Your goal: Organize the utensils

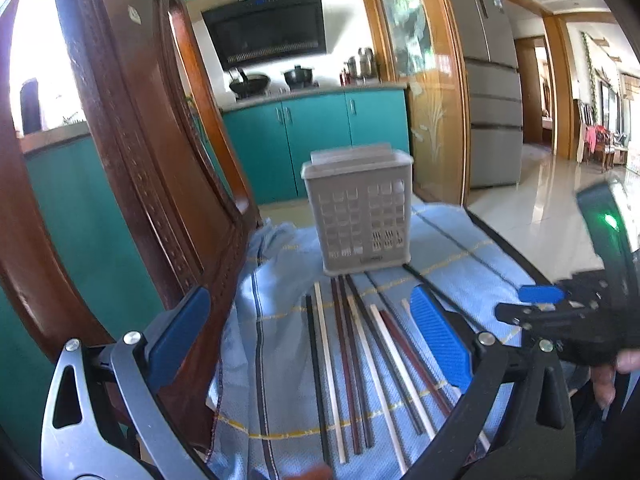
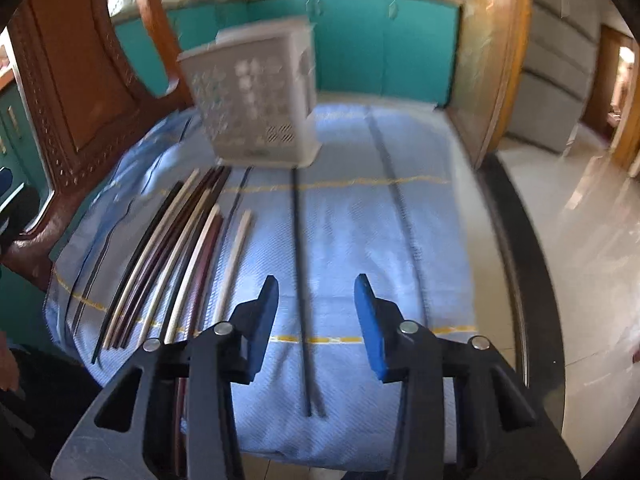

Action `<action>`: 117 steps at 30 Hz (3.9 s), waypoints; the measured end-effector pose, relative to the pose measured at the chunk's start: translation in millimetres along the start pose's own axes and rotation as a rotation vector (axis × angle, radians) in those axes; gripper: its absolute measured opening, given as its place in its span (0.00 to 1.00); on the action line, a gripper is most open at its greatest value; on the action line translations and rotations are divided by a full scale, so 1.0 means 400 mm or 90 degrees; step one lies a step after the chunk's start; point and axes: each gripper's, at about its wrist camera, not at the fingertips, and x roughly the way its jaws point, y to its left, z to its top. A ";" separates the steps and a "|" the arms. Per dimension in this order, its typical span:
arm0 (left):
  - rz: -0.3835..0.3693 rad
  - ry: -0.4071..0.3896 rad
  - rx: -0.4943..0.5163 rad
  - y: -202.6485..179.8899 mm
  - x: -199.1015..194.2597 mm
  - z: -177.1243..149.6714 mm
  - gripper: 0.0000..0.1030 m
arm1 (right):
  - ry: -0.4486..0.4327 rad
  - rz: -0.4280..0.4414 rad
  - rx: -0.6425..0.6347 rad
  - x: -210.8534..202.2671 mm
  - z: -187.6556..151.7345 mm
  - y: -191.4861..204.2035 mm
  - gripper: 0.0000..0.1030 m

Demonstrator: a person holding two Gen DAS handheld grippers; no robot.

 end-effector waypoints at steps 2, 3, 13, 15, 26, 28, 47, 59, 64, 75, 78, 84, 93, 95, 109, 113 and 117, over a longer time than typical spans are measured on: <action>-0.039 0.041 0.003 -0.005 0.021 -0.003 0.73 | 0.048 0.027 -0.017 0.047 0.033 0.013 0.40; -0.065 0.080 0.011 -0.010 0.047 0.004 0.55 | 0.067 0.026 -0.028 0.066 0.053 0.017 0.40; -0.120 0.293 -0.006 0.007 0.356 0.109 0.21 | 0.108 0.061 0.008 0.193 0.174 -0.026 0.40; -0.129 0.344 -0.036 0.028 0.415 0.078 0.19 | 0.117 0.063 -0.020 0.196 0.168 -0.018 0.40; -0.104 0.440 -0.055 0.019 0.516 -0.013 0.17 | 0.151 0.000 -0.081 0.311 0.193 0.038 0.27; -0.110 0.432 -0.074 0.039 0.507 -0.007 0.17 | 0.143 -0.008 -0.101 0.306 0.187 0.049 0.14; -0.065 0.445 -0.040 0.028 0.530 -0.026 0.18 | 0.149 -0.018 -0.088 0.304 0.181 0.038 0.16; -0.119 0.276 -0.080 0.026 0.319 0.086 0.07 | 0.025 0.073 -0.012 0.140 0.204 -0.013 0.06; -0.138 0.139 -0.080 0.035 0.117 0.179 0.07 | -0.095 0.136 0.000 -0.058 0.204 -0.045 0.06; -0.137 -0.152 -0.231 0.157 -0.110 0.477 0.07 | -0.431 0.214 0.139 -0.322 0.408 -0.125 0.06; -0.111 -0.199 -0.297 0.188 -0.087 0.495 0.07 | -0.491 0.153 0.146 -0.299 0.436 -0.113 0.06; -0.068 -0.128 -0.307 0.152 0.138 0.449 0.07 | -0.454 0.085 0.110 -0.159 0.427 -0.072 0.06; -0.051 -0.060 -0.237 0.124 0.239 0.383 0.07 | -0.394 0.070 0.053 -0.107 0.380 -0.037 0.06; -0.052 -0.058 -0.232 0.121 0.238 0.373 0.07 | -0.393 0.068 0.052 -0.113 0.372 -0.032 0.08; -0.066 -0.129 -0.214 0.140 0.122 0.295 0.15 | -0.408 0.127 -0.032 -0.229 0.219 -0.037 0.24; -0.053 -0.099 -0.200 0.145 0.117 0.263 0.16 | -0.108 0.145 -0.067 -0.016 0.162 0.027 0.24; -0.039 -0.013 -0.180 0.131 0.171 0.228 0.19 | 0.080 0.114 -0.092 0.153 0.109 0.081 0.24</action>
